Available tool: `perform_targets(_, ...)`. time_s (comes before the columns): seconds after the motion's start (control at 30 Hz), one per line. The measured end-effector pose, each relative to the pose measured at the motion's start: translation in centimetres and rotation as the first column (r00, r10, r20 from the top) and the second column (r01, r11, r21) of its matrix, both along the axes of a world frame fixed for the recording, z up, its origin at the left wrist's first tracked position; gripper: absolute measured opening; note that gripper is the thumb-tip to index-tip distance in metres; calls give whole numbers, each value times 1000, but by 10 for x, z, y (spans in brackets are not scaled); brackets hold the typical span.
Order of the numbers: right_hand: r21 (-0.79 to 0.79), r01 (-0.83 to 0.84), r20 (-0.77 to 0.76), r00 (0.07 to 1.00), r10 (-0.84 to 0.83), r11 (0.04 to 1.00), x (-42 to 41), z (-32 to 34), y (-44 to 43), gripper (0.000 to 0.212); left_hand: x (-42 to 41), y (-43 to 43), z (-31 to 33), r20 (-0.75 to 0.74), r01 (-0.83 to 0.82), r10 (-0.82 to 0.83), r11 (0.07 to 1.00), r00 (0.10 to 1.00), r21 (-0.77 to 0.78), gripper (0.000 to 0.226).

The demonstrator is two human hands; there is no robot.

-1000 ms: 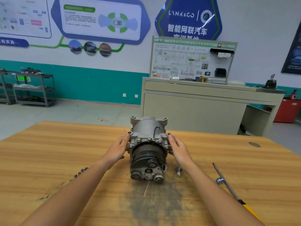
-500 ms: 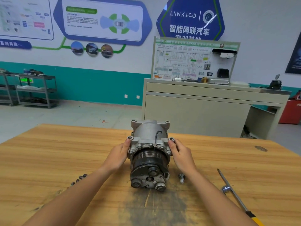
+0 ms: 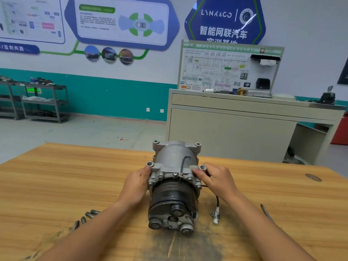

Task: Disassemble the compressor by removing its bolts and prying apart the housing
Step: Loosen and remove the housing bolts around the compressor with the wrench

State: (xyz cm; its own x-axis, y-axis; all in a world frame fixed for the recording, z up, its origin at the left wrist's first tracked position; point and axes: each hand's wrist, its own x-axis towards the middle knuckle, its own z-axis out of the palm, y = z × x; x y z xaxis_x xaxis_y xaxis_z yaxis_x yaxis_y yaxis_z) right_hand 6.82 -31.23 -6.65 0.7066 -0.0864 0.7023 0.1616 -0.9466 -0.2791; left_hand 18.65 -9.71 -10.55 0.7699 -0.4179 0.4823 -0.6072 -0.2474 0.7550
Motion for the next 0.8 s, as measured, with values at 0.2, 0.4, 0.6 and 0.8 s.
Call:
perform_targets(0.2, -9, -91, 163, 982, 92, 996, 8, 1, 6, 73, 4, 2, 4, -33, 4, -4, 1000, 999, -20, 120)
perform_targets(0.4, 158, -67, 131, 990, 47, 985, 8, 1, 15, 49, 2, 10, 1, -82, 19, -21, 1000, 996, -24, 125)
perform_targets(0.6, 240, -82, 121, 991, 54, 967, -6, 8, 21, 51, -18, 13, 15, -103, -58, 56, 998, 993, -18, 122)
perform_targets(0.8, 316, -80, 38, 997, 71, 945, -30, 23, 40, 59, -37, 31, 17, -166, -95, 95, 995, 982, 8, 96)
